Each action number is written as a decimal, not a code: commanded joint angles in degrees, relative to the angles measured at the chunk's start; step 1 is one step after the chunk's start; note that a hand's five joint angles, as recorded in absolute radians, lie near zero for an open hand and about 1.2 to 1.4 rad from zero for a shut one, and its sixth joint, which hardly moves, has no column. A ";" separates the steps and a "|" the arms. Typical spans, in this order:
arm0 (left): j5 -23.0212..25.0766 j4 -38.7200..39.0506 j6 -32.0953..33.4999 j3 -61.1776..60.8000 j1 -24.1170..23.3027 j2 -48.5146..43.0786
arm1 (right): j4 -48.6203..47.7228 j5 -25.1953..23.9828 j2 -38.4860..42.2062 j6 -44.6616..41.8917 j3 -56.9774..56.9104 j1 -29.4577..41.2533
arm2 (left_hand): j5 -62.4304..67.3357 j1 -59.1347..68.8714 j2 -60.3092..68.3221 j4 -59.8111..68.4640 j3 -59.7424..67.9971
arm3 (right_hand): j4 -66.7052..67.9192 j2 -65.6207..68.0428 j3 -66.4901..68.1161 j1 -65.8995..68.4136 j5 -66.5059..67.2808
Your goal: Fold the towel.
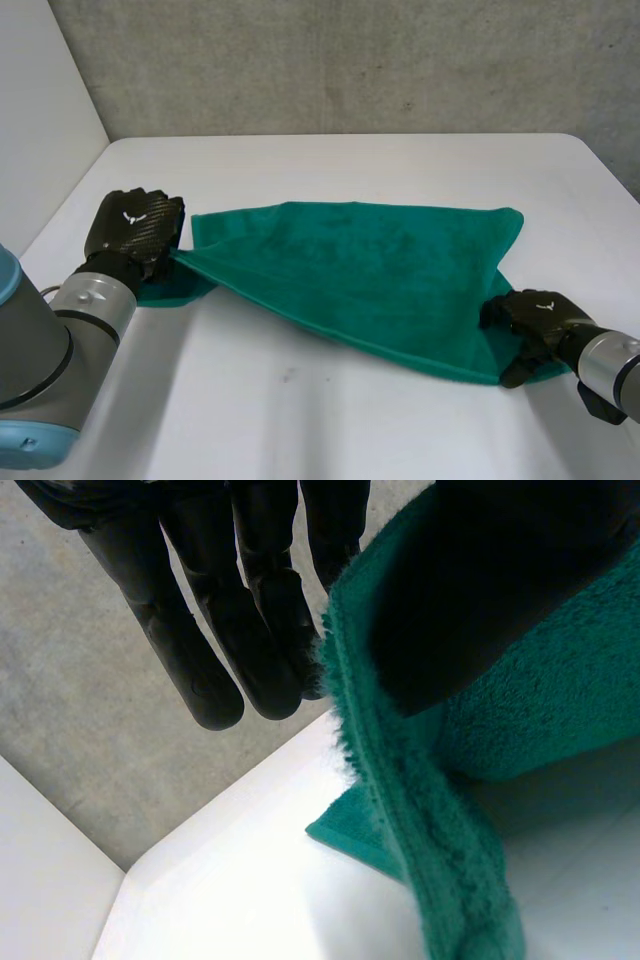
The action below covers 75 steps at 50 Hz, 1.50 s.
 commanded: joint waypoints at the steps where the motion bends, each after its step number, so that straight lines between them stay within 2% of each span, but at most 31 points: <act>1: -0.03 0.02 -0.01 -0.03 0.08 -0.31 | -0.81 0.28 1.81 -0.38 -0.37 0.25 | 14.58 14.23 11.42 11.45 11.69 | 4.86 4.95 4.78 9.92 5.85; 12: -0.03 0.02 -0.01 0.32 0.26 -0.31 | -3.54 0.37 2.16 -0.38 -0.90 0.34 | 14.58 14.23 11.42 11.45 11.69 | 12.93 13.02 12.85 17.99 13.92; 24: -0.12 -0.07 -0.01 0.14 0.17 -0.23 | -6.52 1.15 2.25 -0.47 -1.87 1.04 | 14.58 14.23 11.42 11.45 11.69 | 15.62 15.71 15.53 20.67 16.61; 30: -0.12 -0.07 -0.01 0.06 0.17 -0.23 | -9.51 3.79 2.60 -0.20 -3.27 1.66 | 14.58 14.23 11.42 11.45 11.69 | 31.60 31.69 31.51 36.65 32.59; 34: -0.21 -0.07 -0.01 0.06 0.26 -0.31 | -8.90 4.23 0.32 0.68 -3.63 1.57 | 14.58 14.23 11.42 11.45 11.69 | 27.09 27.18 27.01 32.15 28.08; 35: -0.21 -0.07 -0.01 0.06 0.26 -0.31 | -8.46 4.23 -0.73 0.59 -3.54 1.57 | 14.58 14.23 11.42 11.45 11.69 | 22.57 22.66 22.48 27.63 23.56; 36: -0.21 -0.07 -0.01 0.06 0.26 -0.31 | -6.81 4.23 -3.09 0.59 -3.19 1.39 | 14.58 14.23 11.42 11.45 11.69 | 9.03 9.12 8.95 14.09 10.02; 39: -0.21 -0.07 -0.01 0.23 0.61 -0.31 | -4.34 3.88 -4.86 0.24 -3.01 1.31 | 14.58 14.23 11.42 11.45 11.69 | 3.53 3.62 3.45 8.59 4.52; 40: -0.21 -0.07 -0.01 0.23 0.70 -0.31 | -0.15 2.75 -5.74 0.15 -2.92 1.13 | 14.58 14.23 11.42 11.45 11.69 | 2.85 2.94 2.77 7.91 3.84; 46: -0.21 0.01 -0.01 0.85 1.23 -1.54 | 5.16 -1.91 -6.54 -0.29 -1.08 0.43 | 14.58 14.23 11.42 11.45 11.69 | 2.17 2.26 2.09 7.23 3.16; 56: -0.21 -0.07 -1.06 2.78 1.75 -3.56 | 3.94 -5.96 -6.46 -3.71 3.75 -3.79 | 14.58 14.23 11.42 11.45 11.69 | 3.00 3.10 2.92 8.06 4.00; 64: -0.12 -2.70 -3.96 5.76 2.37 -6.02 | -0.72 -5.52 -2.25 -4.60 3.76 -3.44 | 14.58 14.23 11.42 11.45 11.69 | 5.19 5.28 5.11 10.25 6.18; 75: -0.03 -3.24 -4.05 6.30 3.07 -6.91 | -3.36 -3.60 1.11 -7.23 3.06 -3.27 | 14.58 14.23 11.42 11.45 11.69 | 9.06 9.15 8.98 14.12 10.05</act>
